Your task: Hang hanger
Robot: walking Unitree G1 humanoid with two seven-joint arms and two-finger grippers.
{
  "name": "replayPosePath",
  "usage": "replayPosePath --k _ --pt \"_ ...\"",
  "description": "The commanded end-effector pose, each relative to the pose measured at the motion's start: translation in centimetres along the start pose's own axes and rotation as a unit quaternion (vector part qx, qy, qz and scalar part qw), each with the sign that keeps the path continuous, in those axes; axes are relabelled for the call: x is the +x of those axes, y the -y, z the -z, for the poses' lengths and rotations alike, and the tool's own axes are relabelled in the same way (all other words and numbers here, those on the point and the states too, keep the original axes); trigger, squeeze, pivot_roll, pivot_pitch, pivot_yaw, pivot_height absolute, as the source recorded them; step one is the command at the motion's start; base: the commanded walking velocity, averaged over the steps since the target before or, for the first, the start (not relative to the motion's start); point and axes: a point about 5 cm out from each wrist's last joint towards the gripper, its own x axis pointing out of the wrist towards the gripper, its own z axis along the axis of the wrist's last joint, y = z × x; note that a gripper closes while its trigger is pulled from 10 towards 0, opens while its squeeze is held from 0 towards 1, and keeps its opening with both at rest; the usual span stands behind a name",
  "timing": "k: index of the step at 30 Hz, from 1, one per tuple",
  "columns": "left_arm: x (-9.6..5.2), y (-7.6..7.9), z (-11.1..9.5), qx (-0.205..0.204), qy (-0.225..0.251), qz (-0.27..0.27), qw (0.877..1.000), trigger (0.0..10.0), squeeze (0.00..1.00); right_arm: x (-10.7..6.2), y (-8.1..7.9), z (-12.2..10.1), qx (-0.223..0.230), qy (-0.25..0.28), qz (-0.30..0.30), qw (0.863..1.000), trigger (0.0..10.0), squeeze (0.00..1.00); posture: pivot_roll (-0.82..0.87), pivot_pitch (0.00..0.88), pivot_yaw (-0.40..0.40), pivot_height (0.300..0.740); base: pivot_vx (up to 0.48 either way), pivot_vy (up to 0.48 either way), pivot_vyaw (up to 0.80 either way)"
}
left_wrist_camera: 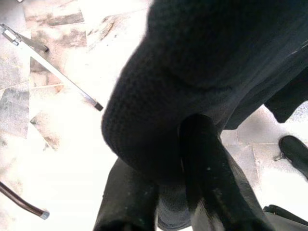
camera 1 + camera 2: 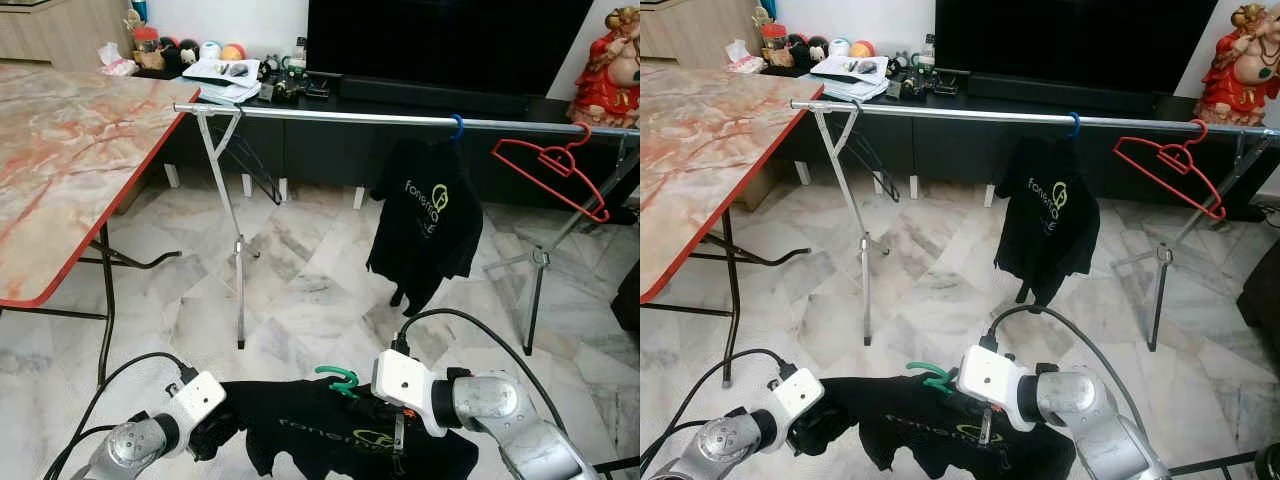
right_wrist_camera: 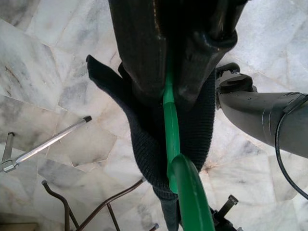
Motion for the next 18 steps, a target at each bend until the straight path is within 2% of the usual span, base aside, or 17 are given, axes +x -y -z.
replayPosePath --k 1,18 --pt "-0.04 -0.05 -0.09 0.002 0.004 0.003 1.0 0.0 0.0 -0.11 -0.13 -0.86 -0.013 0.016 0.001 1.0 10.0 0.0 0.06 0.085 -0.044 0.74 0.0 0.0 0.0" --pt "-0.25 0.17 0.22 0.003 0.004 0.004 1.0 0.0 0.0 0.47 -0.46 -0.62 -0.009 0.016 0.0 1.0 10.0 0.0 0.07 0.074 -0.042 0.74 0.0 0.0 0.0"
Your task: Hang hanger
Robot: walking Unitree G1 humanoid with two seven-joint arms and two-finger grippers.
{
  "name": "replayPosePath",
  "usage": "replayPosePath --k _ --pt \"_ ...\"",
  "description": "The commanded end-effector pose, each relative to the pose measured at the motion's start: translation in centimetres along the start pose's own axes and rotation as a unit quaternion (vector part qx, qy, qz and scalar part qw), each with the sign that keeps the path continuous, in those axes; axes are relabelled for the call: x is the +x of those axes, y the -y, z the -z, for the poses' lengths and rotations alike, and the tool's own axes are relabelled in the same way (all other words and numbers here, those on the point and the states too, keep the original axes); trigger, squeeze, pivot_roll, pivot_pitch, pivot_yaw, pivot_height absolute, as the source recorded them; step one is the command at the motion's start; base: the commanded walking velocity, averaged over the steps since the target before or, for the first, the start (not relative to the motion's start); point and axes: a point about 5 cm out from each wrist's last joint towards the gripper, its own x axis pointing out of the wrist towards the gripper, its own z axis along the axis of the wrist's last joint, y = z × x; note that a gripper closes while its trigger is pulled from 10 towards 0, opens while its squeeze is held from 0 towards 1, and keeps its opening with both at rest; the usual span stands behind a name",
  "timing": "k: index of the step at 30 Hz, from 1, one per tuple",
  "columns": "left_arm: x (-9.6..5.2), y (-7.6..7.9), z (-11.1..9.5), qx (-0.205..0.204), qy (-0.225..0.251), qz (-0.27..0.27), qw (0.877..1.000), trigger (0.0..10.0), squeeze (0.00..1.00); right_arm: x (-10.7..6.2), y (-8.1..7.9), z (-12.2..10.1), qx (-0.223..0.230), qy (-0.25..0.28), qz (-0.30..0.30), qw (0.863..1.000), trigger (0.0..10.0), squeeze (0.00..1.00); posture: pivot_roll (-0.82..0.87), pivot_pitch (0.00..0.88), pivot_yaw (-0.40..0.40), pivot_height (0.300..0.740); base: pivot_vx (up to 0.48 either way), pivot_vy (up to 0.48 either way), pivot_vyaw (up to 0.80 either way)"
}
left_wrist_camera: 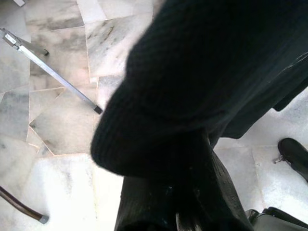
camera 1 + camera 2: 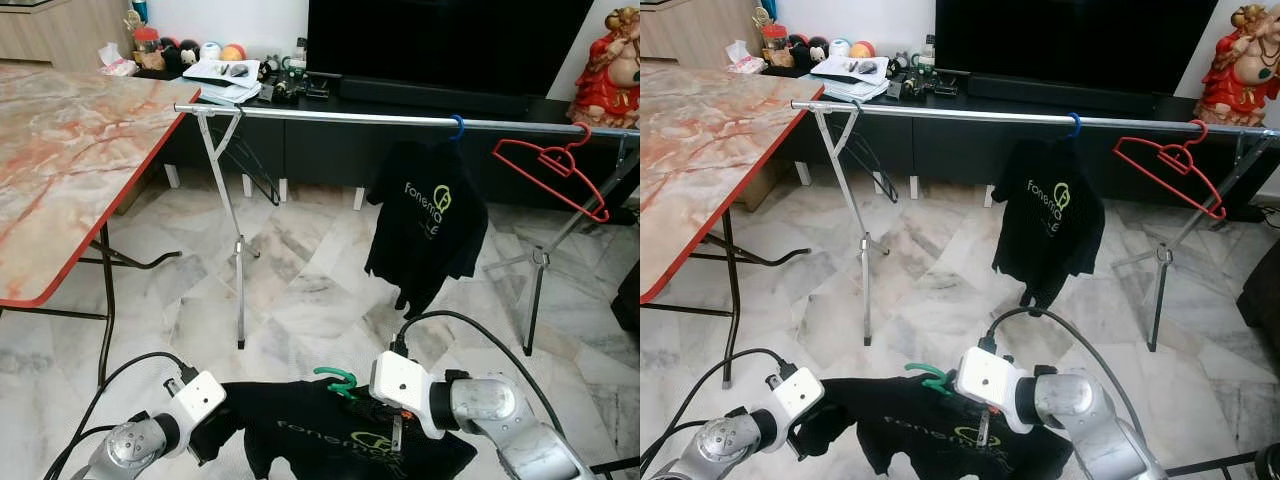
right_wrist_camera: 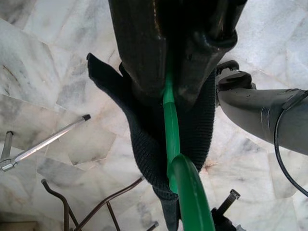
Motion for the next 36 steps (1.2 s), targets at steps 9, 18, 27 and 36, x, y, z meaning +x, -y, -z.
replayPosePath --k 9,18,27,36 --pt "-1.7 -3.2 2.7 -0.036 -0.116 -0.16 0.98 0.0 0.0 -1.1 2.2 1.0 0.006 -0.035 0.089 0.995 10.0 0.0 0.06 0.084 -0.042 0.74 0.0 0.0 0.0" --pt "-3.9 -3.1 6.4 -0.046 -0.248 -0.212 0.944 0.0 0.0 -3.4 5.2 2.7 0.032 -0.079 0.209 0.974 10.0 0.0 0.06 0.1 -0.05 0.74 0.0 0.0 0.0" --pt "-3.7 0.0 7.9 -0.009 -0.328 -0.085 0.941 0.0 0.0 -4.5 7.9 1.4 0.062 -0.022 0.324 0.944 10.0 0.0 0.06 0.106 -0.055 0.74 0.0 0.0 0.0" --pt "-3.7 0.4 8.0 -0.021 -0.349 -0.065 0.935 0.0 0.0 -6.4 10.0 0.0 0.12 0.074 0.401 0.905 10.0 0.0 0.06 0.109 -0.055 0.74 0.0 0.0 0.0"
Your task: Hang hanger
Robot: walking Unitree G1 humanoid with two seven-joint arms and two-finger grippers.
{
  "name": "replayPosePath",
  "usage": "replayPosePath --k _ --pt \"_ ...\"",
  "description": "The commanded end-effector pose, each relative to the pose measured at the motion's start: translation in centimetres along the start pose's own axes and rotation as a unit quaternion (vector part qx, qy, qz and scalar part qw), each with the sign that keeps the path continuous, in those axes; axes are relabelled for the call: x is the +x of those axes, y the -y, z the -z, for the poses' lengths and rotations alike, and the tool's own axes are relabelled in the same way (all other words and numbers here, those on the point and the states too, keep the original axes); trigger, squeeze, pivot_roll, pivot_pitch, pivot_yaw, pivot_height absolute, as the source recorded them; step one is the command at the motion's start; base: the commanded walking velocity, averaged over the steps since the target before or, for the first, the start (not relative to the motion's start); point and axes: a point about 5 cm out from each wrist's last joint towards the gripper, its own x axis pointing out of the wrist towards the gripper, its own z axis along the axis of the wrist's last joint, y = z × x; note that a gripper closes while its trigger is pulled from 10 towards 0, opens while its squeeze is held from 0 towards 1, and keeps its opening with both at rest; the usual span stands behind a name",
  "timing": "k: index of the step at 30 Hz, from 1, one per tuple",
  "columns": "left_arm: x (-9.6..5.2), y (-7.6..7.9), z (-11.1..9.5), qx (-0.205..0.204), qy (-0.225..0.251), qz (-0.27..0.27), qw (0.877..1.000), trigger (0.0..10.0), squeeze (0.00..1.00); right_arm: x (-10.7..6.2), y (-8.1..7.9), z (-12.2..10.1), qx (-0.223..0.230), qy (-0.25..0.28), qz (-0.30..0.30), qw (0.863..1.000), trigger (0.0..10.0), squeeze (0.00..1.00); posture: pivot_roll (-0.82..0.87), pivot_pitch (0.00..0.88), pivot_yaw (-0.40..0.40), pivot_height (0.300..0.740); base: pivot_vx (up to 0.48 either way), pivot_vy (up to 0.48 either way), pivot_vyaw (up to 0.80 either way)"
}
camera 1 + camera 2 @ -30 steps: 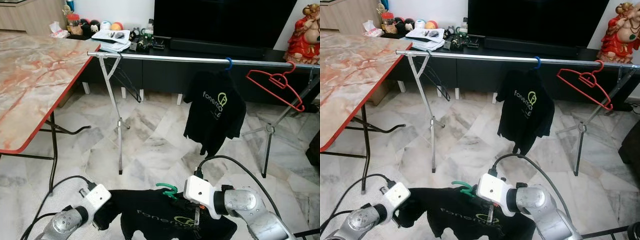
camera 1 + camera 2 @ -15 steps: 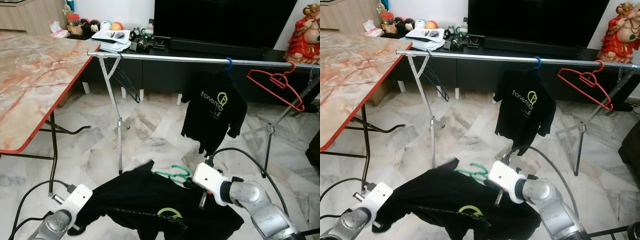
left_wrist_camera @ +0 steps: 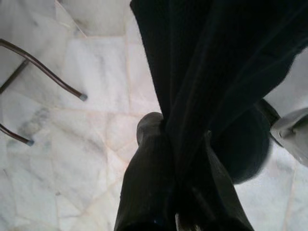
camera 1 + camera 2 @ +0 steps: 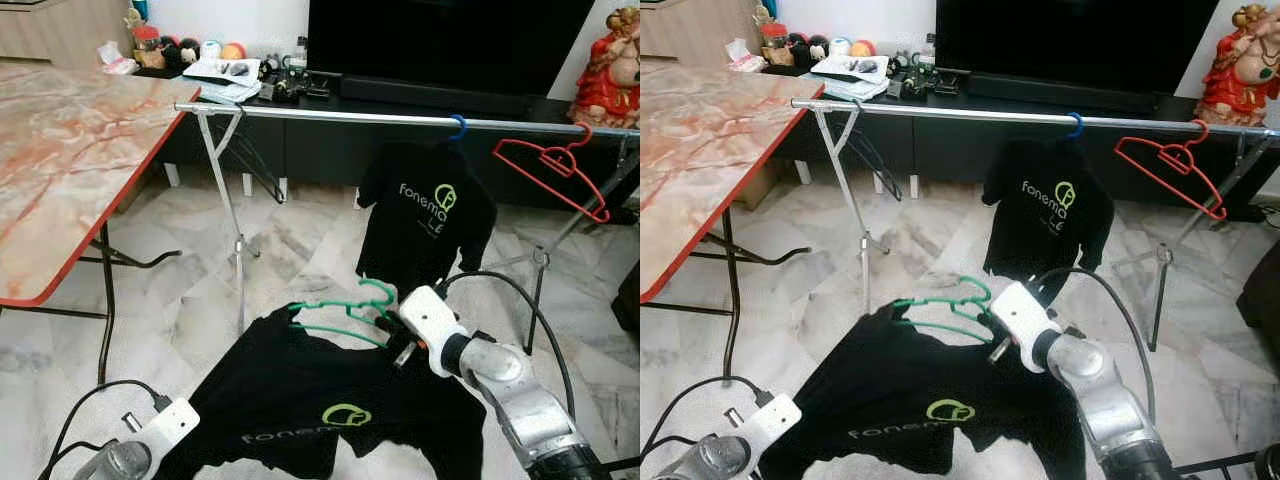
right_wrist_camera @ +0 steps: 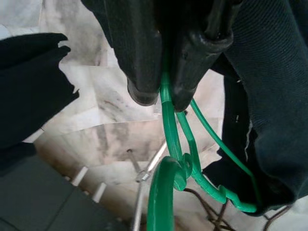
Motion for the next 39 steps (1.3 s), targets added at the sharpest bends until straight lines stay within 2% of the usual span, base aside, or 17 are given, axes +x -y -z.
replayPosePath --k 1,3,6,9,11,12,17,19,23,25,27,31,32,33,36,37,39 --pt "-0.6 0.7 4.2 -0.007 -0.095 0.027 0.995 0.0 0.0 -2.1 4.8 -1.9 0.056 0.065 0.13 0.988 10.0 0.0 0.06 0.109 -0.055 0.74 0.0 0.0 0.0" --pt "-0.7 0.9 4.3 -0.01 -0.104 0.05 0.993 0.0 0.0 -2.2 5.2 -2.3 0.12 0.09 0.133 0.98 10.0 0.0 0.06 0.111 -0.054 0.74 0.0 0.0 0.0" --pt "-0.7 0.9 4.2 0.0 -0.104 0.055 0.993 0.0 0.0 -2.2 4.9 -2.2 0.147 0.085 0.111 0.979 10.0 0.0 0.06 0.11 -0.053 0.74 0.0 0.0 0.0" --pt "-0.6 0.4 3.7 0.018 -0.073 0.018 0.997 0.0 0.0 -2.1 3.5 -0.3 0.057 0.003 0.044 0.997 10.0 0.0 0.06 0.111 -0.052 0.74 0.0 0.0 0.0" --pt "-0.6 0.3 3.6 0.016 -0.063 0.0 0.998 0.0 0.0 -2.1 2.5 0.7 0.023 -0.032 0.004 0.999 10.0 0.0 0.06 0.11 -0.053 0.74 0.0 0.0 0.0" --pt "-0.7 0.0 3.6 0.007 -0.054 -0.034 0.998 0.0 0.0 -2.4 1.2 2.2 -0.022 -0.077 -0.06 0.995 10.0 0.0 0.06 0.111 -0.054 0.74 0.0 0.0 0.0" --pt "-0.8 -0.5 3.7 -0.02 -0.039 -0.101 0.994 0.0 0.0 -3.2 0.7 3.5 -0.05 -0.119 -0.105 0.986 10.0 0.0 0.06 0.112 -0.054 0.74 0.0 0.0 0.0" --pt "-1.0 -0.6 4.1 -0.076 -0.033 -0.158 0.984 0.0 0.0 -4.1 1.2 3.6 -0.056 -0.129 -0.116 0.983 10.0 0.0 0.05 0.112 -0.053 0.74 0.0 0.0 0.0" --pt "-1.2 -0.4 4.6 -0.14 -0.038 -0.19 0.971 0.0 0.0 -4.9 1.7 3.5 -0.059 -0.13 -0.122 0.982 10.0 0.0 0.05 0.113 -0.053 0.74 0.0 0.0 0.0" --pt "-1.3 -0.1 5.2 -0.207 -0.052 -0.221 0.952 0.0 0.0 -5.8 2.2 3.4 -0.063 -0.131 -0.129 0.981 10.0 0.0 0.05 0.113 -0.053 0.74 0.0 0.0 0.0" --pt "-1.4 0.4 5.8 -0.268 -0.073 -0.236 0.931 0.0 0.0 -6.4 3.5 3.4 -0.069 -0.139 -0.1 0.983 10.0 0.0 0.04 0.114 -0.054 0.74 0.0 0.0 0.0" --pt "-1.3 1.1 6.3 -0.321 -0.111 -0.214 0.916 0.0 0.0 -6.5 5.9 2.5 -0.052 -0.119 -0.014 0.991 10.0 0.0 0.04 0.115 -0.054 0.74 0.0 0.0 0.0" --pt "-1.3 1.1 6.3 -0.321 -0.111 -0.214 0.916 0.0 0.0 -6.5 5.9 2.5 -0.052 -0.119 -0.014 0.991 10.0 0.0 0.04 0.115 -0.054 0.74 0.0 0.0 0.0" --pt "-1.2 1.5 6.4 -0.333 -0.123 -0.188 0.916 0.0 0.0 -6.2 7.1 1.9 -0.03 -0.099 0.046 0.994 10.0 0.0 0.05 0.115 -0.054 0.74 0.0 0.0 0.0" --pt "-0.9 1.9 6.1 -0.312 -0.121 -0.091 0.938 0.0 0.0 -5.8 8.1 -0.2 0.024 -0.017 0.106 0.994 10.0 0.0 0.05 0.118 -0.053 0.74 0.0 0.0 0.0" --pt "-0.8 2.0 5.7 -0.257 -0.115 -0.027 0.959 0.0 0.0 -5.6 8.4 -1.5 0.074 0.042 0.126 0.988 10.0 0.0 0.06 0.119 -0.052 0.74 0.0 0.0 0.0" --pt "-0.8 2.1 5.4 -0.216 -0.115 0.011 0.97 0.0 0.0 -5.5 8.5 -2.2 0.106 0.077 0.133 0.982 10.0 0.0 0.06 0.119 -0.052 0.74 0.0 0.0 0.0"
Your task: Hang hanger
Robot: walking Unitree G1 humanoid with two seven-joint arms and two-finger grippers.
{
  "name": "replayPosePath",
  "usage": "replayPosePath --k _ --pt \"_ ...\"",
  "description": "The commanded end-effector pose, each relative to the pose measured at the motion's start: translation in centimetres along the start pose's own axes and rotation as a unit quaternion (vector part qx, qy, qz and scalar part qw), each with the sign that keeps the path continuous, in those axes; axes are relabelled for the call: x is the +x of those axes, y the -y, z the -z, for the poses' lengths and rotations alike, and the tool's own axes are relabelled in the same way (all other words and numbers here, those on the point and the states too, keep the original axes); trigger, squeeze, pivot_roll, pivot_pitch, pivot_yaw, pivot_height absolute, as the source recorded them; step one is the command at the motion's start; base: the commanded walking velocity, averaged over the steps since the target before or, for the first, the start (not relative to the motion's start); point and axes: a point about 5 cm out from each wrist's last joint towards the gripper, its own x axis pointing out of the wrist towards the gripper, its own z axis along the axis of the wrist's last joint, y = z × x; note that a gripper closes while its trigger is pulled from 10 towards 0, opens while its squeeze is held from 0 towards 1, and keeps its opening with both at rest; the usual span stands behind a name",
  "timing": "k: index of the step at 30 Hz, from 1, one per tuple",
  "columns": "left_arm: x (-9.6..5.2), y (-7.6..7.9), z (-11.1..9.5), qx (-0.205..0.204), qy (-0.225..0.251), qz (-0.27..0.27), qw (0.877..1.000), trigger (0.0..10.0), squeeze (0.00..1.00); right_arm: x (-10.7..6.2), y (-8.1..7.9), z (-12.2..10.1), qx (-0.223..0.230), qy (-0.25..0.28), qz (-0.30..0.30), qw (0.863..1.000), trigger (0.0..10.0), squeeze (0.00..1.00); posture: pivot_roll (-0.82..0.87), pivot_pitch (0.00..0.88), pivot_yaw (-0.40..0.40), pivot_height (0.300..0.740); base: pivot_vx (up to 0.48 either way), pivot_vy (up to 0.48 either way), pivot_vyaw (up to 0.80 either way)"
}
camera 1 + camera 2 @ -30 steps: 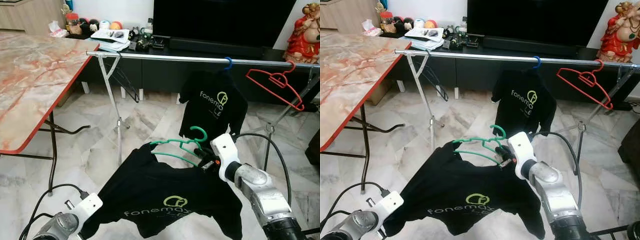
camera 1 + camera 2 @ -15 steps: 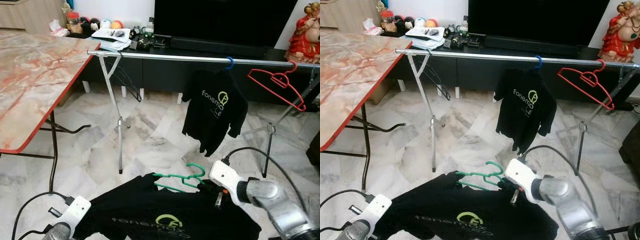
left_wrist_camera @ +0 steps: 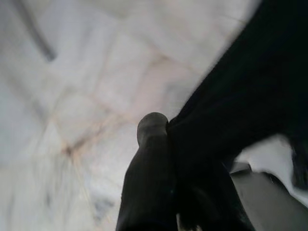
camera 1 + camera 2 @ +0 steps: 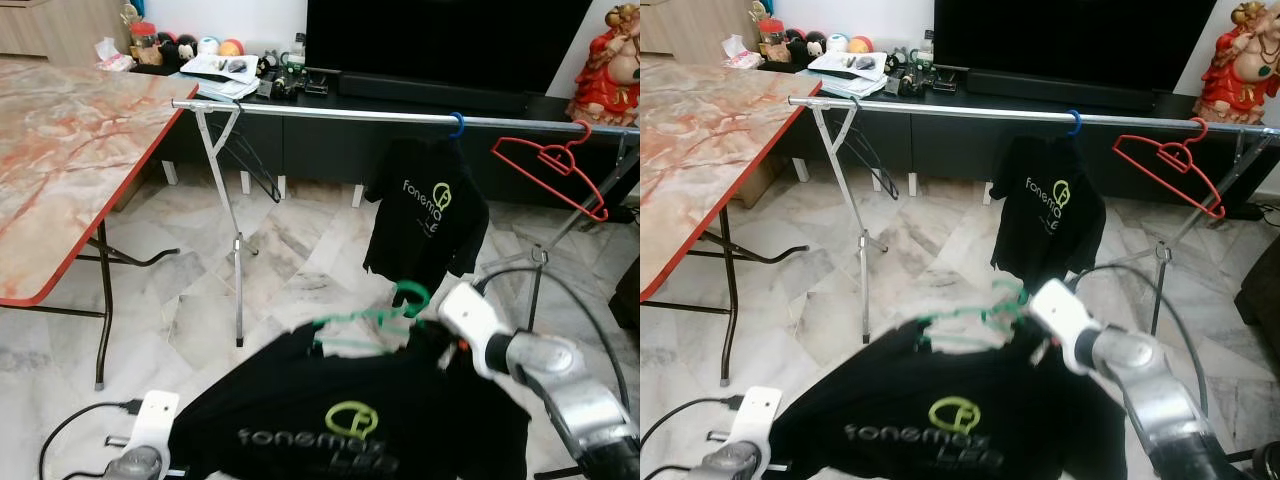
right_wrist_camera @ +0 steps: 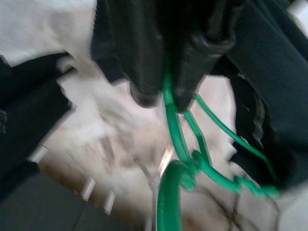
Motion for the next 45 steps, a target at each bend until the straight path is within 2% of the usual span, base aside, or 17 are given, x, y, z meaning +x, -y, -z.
replayPosePath --k 1,4,7,9,12,13,15,18,19,20,21,28,32,39,40,41,45 --pt "-1.0 -1.4 5.3 0.047 -0.124 0.023 0.991 0.0 0.0 -2.6 4.4 -3.3 0.067 0.108 0.129 0.983 10.0 0.0 0.06 0.119 -0.052 0.74 0.0 0.0 0.0" --pt "-1.0 -1.1 5.2 0.066 -0.122 0.051 0.989 0.0 0.0 -2.4 4.4 -3.8 0.104 0.137 0.126 0.977 10.0 0.0 0.06 0.119 -0.053 0.74 0.0 0.0 0.0" --pt "-1.0 -0.9 4.9 0.089 -0.121 0.08 0.985 0.0 0.0 -2.0 4.2 -3.8 0.135 0.142 0.126 0.972 10.0 0.0 0.06 0.119 -0.055 0.74 0.0 0.0 0.0" --pt "-1.0 -0.8 4.9 0.09 -0.121 0.087 0.985 0.0 0.0 -1.8 4.2 -3.6 0.133 0.139 0.132 0.972 10.0 0.0 0.06 0.12 -0.055 0.74 0.0 0.0 0.0" --pt "-1.0 -0.8 4.5 0.114 -0.107 0.107 0.982 0.0 0.0 -1.3 3.5 -2.6 0.138 0.115 0.124 0.976 10.0 0.0 0.06 0.12 -0.055 0.74 0.0 0.0 0.0" --pt "-0.9 -1.1 3.9 0.141 -0.076 0.087 0.983 0.3 0.0 -0.9 2.7 -1.7 0.128 0.084 0.104 0.983 10.0 0.0 0.06 0.12 -0.055 0.74 0.0 0.0 0.0" --pt "-0.9 -1.5 3.0 0.139 0.0 0.025 0.99 10.0 0.0 -0.2 0.9 -0.4 0.082 0.035 0.051 0.995 10.0 0.0 0.06 0.121 -0.057 0.74 0.0 0.0 0.0" --pt "-1.0 -1.8 2.7 0.142 0.021 0.006 0.99 10.0 0.0 0.1 -0.1 -0.2 0.07 0.026 0.019 0.997 10.0 0.0 0.06 0.121 -0.057 0.74 0.0 0.0 0.0" --pt "-1.1 -1.7 2.3 0.141 0.045 0.001 0.989 10.0 0.02 0.3 -1.0 0.1 0.048 0.014 -0.01 0.999 10.0 0.0 0.06 0.121 -0.057 0.74 0.0 0.0 0.0" --pt "-1.1 -1.7 2.3 0.141 0.045 0.001 0.989 10.0 0.02 0.3 -1.0 0.1 0.048 0.014 -0.01 0.999 10.0 0.0 0.06 0.121 -0.057 0.74 0.0 0.0 0.0" --pt "-1.2 -1.6 2.2 0.121 0.065 0.005 0.99 10.0 1.0 0.4 -1.4 0.2 0.033 0.007 -0.024 0.999 10.0 0.0 0.06 0.122 -0.058 0.74 0.0 0.0 0.0" --pt "-1.5 -1.5 1.3 0.133 0.129 -0.005 0.983 10.0 1.0 0.6 -2.2 0.3 0.012 -0.003 -0.05 0.999 10.0 0.0 0.06 0.121 -0.06 0.74 0.0 0.0 0.0" --pt "-1.8 -1.5 1.0 0.096 0.174 -0.023 0.98 10.0 1.0 0.6 -3.1 0.6 -0.009 -0.015 -0.082 0.996 10.0 0.0 0.06 0.122 -0.062 0.74 0.0 0.0 0.0" --pt "-1.9 -0.9 0.6 0.098 0.199 0.019 0.975 10.0 1.0 0.3 -4.2 0.8 -0.036 -0.018 -0.132 0.99 10.0 0.0 0.06 0.122 -0.065 0.74 0.0 0.0 0.0" --pt "-2.0 -0.8 0.5 0.101 0.201 0.029 0.974 10.0 0.28 0.3 -4.2 0.8 -0.042 -0.021 -0.137 0.989 10.0 0.0 0.06 0.122 -0.065 0.74 0.0 0.0 0.0" --pt "-2.0 -0.6 0.4 0.109 0.202 0.042 0.972 10.0 0.0 0.2 -4.3 1.0 -0.051 -0.028 -0.146 0.988 10.0 0.0 0.06 0.121 -0.066 0.74 0.0 0.0 0.0" --pt "-2.0 -0.3 0.2 0.14 0.204 0.06 0.967 10.0 0.0 -0.1 -4.6 1.1 -0.081 -0.043 -0.177 0.98 10.0 0.0 0.06 0.121 -0.068 0.74 0.0 0.0 0.0"
